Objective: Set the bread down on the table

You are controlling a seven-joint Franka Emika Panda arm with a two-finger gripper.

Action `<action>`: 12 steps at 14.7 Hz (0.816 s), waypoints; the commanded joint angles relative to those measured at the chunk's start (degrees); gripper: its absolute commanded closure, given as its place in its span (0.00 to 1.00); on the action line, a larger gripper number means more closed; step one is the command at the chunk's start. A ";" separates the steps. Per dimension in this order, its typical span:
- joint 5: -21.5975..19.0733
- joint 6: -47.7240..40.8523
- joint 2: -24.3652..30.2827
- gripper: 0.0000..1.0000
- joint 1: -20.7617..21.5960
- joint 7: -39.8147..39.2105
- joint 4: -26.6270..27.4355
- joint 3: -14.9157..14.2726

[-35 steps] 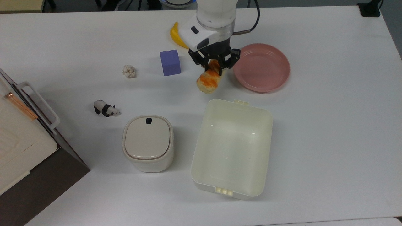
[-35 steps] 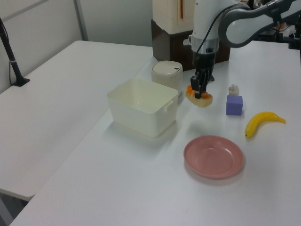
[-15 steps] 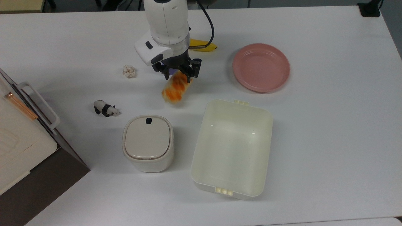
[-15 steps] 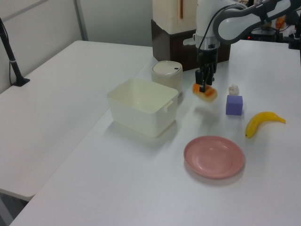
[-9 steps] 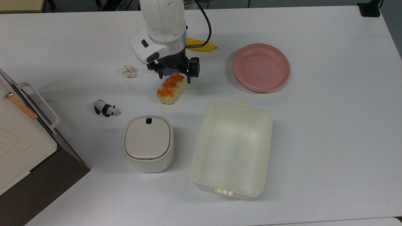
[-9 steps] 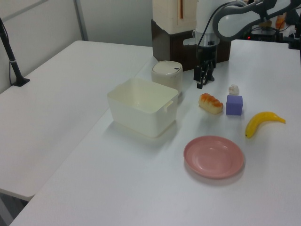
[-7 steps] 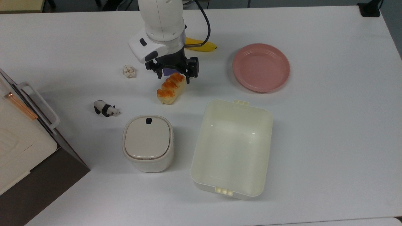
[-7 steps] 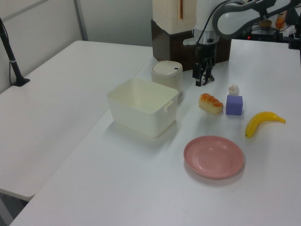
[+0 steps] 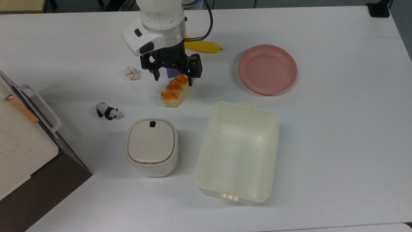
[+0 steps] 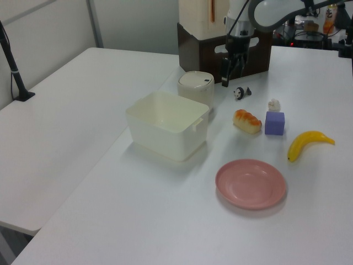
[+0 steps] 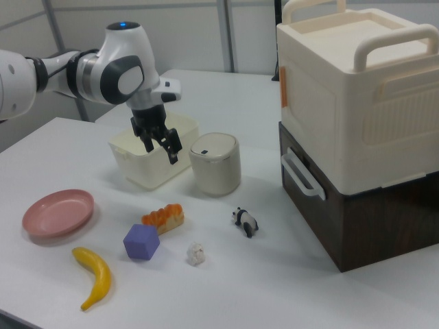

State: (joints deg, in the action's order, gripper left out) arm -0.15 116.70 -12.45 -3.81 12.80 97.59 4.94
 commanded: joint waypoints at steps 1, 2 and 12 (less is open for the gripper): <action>-0.11 -4.54 1.73 0.00 -0.50 2.48 -3.70 -0.28; -0.11 -6.64 1.73 0.00 -0.85 2.76 -5.37 -0.28; -0.90 -13.52 5.50 0.00 -0.67 2.06 -7.76 -0.02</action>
State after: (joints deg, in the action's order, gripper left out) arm -0.21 105.17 -8.76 -4.97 14.46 90.09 5.00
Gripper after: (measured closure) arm 0.000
